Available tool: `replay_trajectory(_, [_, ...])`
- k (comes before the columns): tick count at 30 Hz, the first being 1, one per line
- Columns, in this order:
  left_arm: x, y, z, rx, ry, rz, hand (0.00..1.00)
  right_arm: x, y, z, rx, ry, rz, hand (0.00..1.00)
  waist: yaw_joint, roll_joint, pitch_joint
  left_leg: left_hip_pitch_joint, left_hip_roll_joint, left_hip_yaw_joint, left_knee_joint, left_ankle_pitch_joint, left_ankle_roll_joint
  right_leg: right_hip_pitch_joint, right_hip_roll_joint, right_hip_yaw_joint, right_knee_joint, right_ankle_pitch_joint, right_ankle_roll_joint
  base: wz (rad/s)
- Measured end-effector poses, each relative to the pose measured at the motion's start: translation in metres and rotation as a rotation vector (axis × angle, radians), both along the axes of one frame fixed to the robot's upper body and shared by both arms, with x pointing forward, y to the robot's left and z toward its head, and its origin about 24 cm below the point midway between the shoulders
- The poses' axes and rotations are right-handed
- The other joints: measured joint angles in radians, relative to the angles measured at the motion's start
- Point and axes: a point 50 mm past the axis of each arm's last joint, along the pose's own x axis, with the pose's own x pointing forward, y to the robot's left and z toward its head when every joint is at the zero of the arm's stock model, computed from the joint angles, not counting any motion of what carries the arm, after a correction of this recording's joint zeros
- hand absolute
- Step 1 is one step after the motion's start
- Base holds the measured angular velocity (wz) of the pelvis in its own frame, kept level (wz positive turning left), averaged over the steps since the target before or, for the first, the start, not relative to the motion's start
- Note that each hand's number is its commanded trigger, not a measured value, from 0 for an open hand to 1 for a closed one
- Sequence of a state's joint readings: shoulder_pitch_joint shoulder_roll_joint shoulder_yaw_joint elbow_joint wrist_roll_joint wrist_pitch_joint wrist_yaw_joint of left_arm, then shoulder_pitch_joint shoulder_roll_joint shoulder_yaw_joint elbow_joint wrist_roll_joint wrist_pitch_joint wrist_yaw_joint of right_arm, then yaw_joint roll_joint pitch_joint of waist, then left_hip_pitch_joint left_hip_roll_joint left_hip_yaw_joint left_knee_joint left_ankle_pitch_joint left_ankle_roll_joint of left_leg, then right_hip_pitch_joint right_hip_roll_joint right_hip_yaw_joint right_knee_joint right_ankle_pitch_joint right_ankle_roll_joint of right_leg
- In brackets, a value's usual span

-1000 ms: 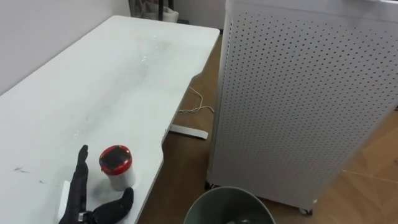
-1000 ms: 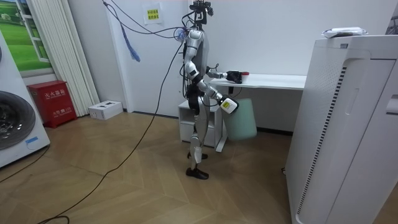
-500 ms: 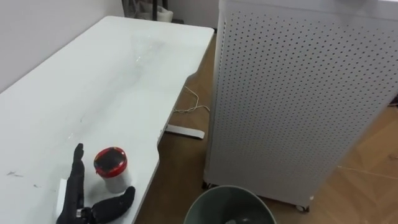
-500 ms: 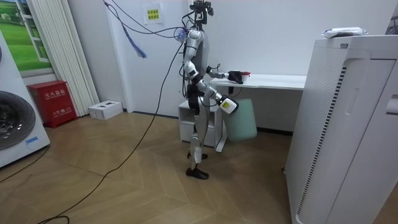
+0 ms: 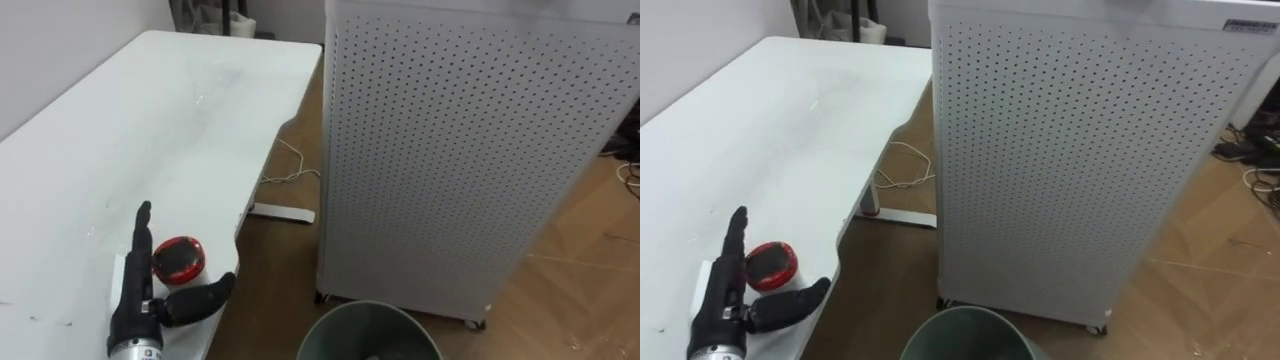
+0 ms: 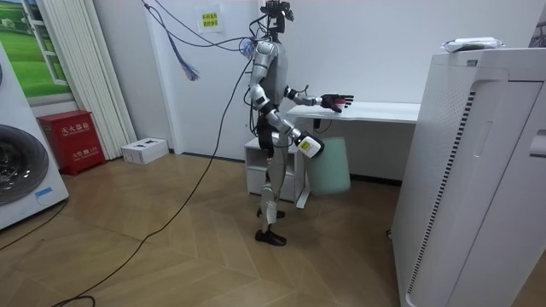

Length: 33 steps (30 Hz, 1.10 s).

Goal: Pick garbage

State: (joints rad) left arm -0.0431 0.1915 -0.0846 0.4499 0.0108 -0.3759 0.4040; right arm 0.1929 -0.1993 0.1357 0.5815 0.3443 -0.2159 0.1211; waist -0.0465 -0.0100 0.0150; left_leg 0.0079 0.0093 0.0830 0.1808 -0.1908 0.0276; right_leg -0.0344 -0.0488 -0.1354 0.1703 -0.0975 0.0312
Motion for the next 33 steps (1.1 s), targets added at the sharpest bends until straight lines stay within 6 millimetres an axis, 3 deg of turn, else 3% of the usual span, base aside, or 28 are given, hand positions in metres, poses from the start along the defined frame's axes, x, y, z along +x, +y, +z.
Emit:
replay_trajectory(17, [0.004,-0.007,0.001,0.000,0.006,-0.044,1.00,-0.004,0.001,-0.005,0.007,0.048,0.004,1.00,0.000,-0.003,0.0015,0.007,0.002,0.025,-0.012,0.000,0.000,-0.023,0.005,0.033,0.017,0.000,-0.001,-0.06])
replay_trajectory(27, [0.008,-0.025,0.001,0.001,0.015,-0.166,1.00,0.004,0.012,0.001,0.021,0.016,0.053,1.00,0.003,-0.010,0.0059,0.003,0.001,0.045,-0.016,0.000,0.000,-0.040,0.006,0.042,0.023,0.001,-0.001,-0.06])
replay_trajectory(33, [0.003,-0.048,-0.007,-0.004,0.071,-0.343,1.00,0.018,0.014,0.007,0.028,-0.022,0.066,1.00,-0.002,-0.010,0.0060,-0.016,0.001,0.054,-0.014,-0.001,0.002,-0.068,0.005,0.045,0.035,0.001,-0.001,-0.04])
